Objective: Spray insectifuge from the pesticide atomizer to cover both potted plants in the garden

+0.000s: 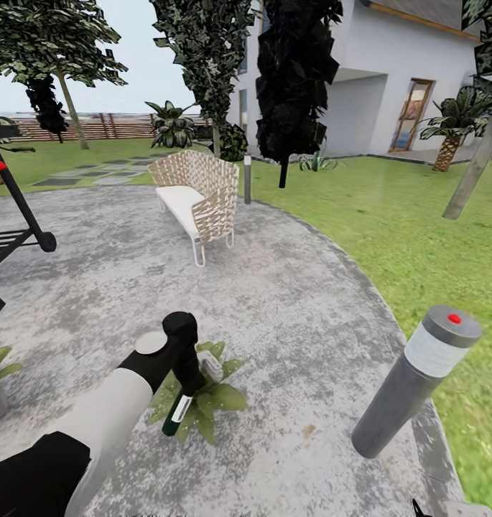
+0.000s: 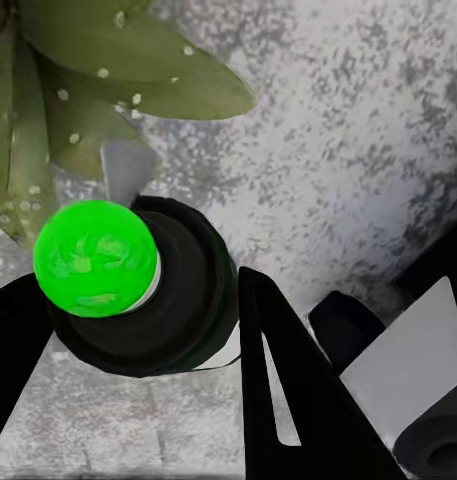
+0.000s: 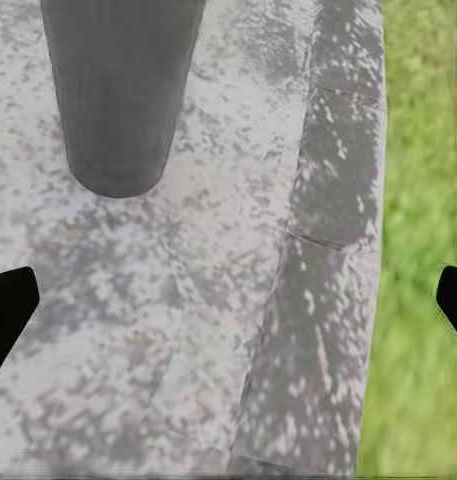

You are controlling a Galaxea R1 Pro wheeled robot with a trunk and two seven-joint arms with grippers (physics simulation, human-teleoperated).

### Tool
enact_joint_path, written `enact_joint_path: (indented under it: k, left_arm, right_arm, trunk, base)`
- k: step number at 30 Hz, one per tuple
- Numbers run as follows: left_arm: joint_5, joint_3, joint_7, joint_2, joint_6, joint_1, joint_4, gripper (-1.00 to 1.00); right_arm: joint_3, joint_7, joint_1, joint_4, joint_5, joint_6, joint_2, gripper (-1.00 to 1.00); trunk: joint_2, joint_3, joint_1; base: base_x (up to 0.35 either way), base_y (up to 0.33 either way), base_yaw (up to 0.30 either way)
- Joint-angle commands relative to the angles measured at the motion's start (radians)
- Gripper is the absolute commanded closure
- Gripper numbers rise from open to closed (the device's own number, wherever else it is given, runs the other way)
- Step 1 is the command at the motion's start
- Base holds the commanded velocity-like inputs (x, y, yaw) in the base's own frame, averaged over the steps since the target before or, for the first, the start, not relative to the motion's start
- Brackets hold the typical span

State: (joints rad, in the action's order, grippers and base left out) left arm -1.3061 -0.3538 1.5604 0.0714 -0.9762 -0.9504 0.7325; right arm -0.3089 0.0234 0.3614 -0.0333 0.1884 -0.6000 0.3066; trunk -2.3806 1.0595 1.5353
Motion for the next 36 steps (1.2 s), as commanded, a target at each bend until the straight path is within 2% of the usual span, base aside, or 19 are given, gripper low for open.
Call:
enact_joint_path:
  k: [1,2,5,14,20,25,26,29,31,33,36]
  left_arm:
    - [-0.024,0.0,0.01,0.0,-0.011,-0.001,0.001,1.0]
    - [-0.039,0.0,0.01,0.001,-0.011,0.0,0.001,1.0]
    - [-0.052,0.001,0.01,0.001,-0.012,0.0,0.0,1.0]
    - [-0.057,0.011,0.01,-0.011,-0.016,0.001,0.0,1.0]
    - [-0.059,0.016,0.01,-0.032,-0.028,0.007,-0.001,1.0]
    - [-0.069,0.02,0.01,-0.026,-0.038,0.015,-0.002,1.0]
    - [-0.07,0.055,0.004,-0.018,-0.04,0.015,-0.002,1.0]
    - [-0.07,0.122,-0.03,0.018,-0.041,0.011,-0.001,1.0]
    - [-0.07,0.142,-0.041,0.024,-0.041,0.014,-0.001,1.0]
    - [-0.07,0.148,-0.045,0.017,-0.041,0.018,-0.001,1.0]
    - [-0.07,0.152,-0.046,-0.021,-0.04,0.021,-0.001,1.0]
  right_arm:
    - [-0.009,0.003,0.001,0.001,0.008,-0.003,0.0,-1.0]
    - [-0.009,0.003,0.001,0.001,0.008,-0.003,0.0,-1.0]
    - [-0.009,0.003,0.001,0.001,0.008,-0.003,0.0,-1.0]
    - [-0.009,0.003,0.001,0.001,0.008,-0.003,-0.001,-1.0]
    - [-0.009,0.003,0.001,0.001,0.009,-0.003,-0.001,-1.0]
    - [-0.009,0.004,0.001,0.001,0.009,-0.003,-0.001,-1.0]
    - [-0.009,0.003,0.001,0.001,0.009,-0.003,-0.001,-1.0]
    - [-0.009,0.003,0.001,0.001,0.009,-0.003,-0.001,-1.0]
    - [-0.009,0.003,0.001,0.001,0.009,-0.003,-0.001,-1.0]
    - [-0.009,0.003,0.001,0.001,0.009,-0.002,-0.001,-1.0]
    - [-0.009,0.003,0.001,0.001,0.009,-0.002,-0.001,-1.0]
  trunk:
    - [0.0,0.001,0.0]
    - [0.0,0.001,0.0]
    - [0.0,0.001,0.0]
    - [0.0,0.001,0.0]
    - [0.0,0.001,0.0]
    - [0.0,0.001,0.0]
    - [0.0,0.001,0.0]
    - [0.0,0.001,0.0]
    - [0.0,0.001,0.0]
    - [0.0,0.001,0.0]
    - [0.0,0.001,0.0]
  base:
    - [-0.18,-0.217,0.0]
    - [-0.214,-0.208,0.0]
    - [-0.235,-0.201,0.0]
    - [-0.088,-0.067,0.1]
    - [-0.001,-0.001,0.089]
    - [0.0,0.0,0.003]
    - [0.0,0.0,0.0]
    - [0.0,0.0,0.0]
    - [0.0,0.0,0.0]
    - [0.0,0.0,0.0]
    - [0.0,0.0,0.0]
